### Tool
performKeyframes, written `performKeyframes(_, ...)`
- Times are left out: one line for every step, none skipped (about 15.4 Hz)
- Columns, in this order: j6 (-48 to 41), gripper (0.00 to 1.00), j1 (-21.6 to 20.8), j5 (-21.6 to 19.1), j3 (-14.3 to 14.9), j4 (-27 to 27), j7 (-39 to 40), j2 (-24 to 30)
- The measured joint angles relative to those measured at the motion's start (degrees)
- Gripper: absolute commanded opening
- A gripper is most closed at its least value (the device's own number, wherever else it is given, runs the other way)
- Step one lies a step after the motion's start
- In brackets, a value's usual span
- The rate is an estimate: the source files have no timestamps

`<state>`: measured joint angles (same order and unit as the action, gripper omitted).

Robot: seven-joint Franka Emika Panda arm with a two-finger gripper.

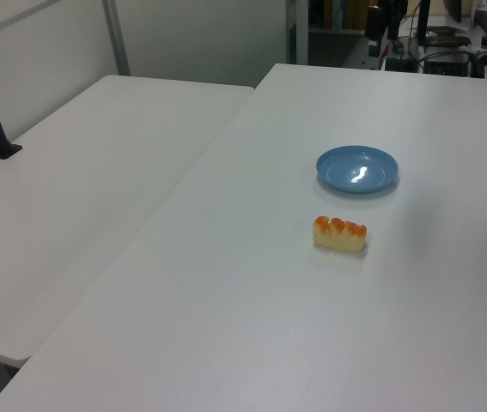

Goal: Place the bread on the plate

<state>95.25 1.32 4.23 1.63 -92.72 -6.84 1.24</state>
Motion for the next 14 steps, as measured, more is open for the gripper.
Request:
performKeyframes(0.0,1.00,0.0,-0.9,0.1,0.1,0.0,0.0)
performKeyframes(-0.6,1.00,0.0,-0.9,0.1,0.1,0.1,0.0)
performKeyframes(-1.5,1.00,0.0,-0.9,0.1,0.2,0.1,0.0)
performKeyframes(-2.0,1.00,0.0,-0.9,0.1,0.2,0.3,0.0)
performKeyframes(-2.2,1.00,0.0,-0.9,0.1,0.2,0.4,0.0)
performKeyframes(-2.3,1.00,0.0,-0.9,0.1,0.2,0.5,0.0)
performKeyframes(-2.3,1.00,0.0,-0.9,0.1,0.2,0.6,0.0)
performKeyframes(-2.3,1.00,0.0,-0.9,0.1,0.2,0.6,0.0)
performKeyframes(-2.3,1.00,0.0,-0.9,0.1,0.2,0.6,0.0)
performKeyframes(-2.3,1.00,0.0,-0.9,0.1,0.2,0.6,0.0)
performKeyframes(-2.3,1.00,0.0,-0.9,0.1,0.2,0.6,0.0)
performKeyframes(-2.3,1.00,0.0,-0.9,0.1,0.2,0.6,0.0)
performKeyframes(-2.3,1.00,0.0,-0.9,0.1,0.2,0.6,0.0)
performKeyframes(-2.3,1.00,0.0,-0.9,0.1,0.2,0.6,0.0)
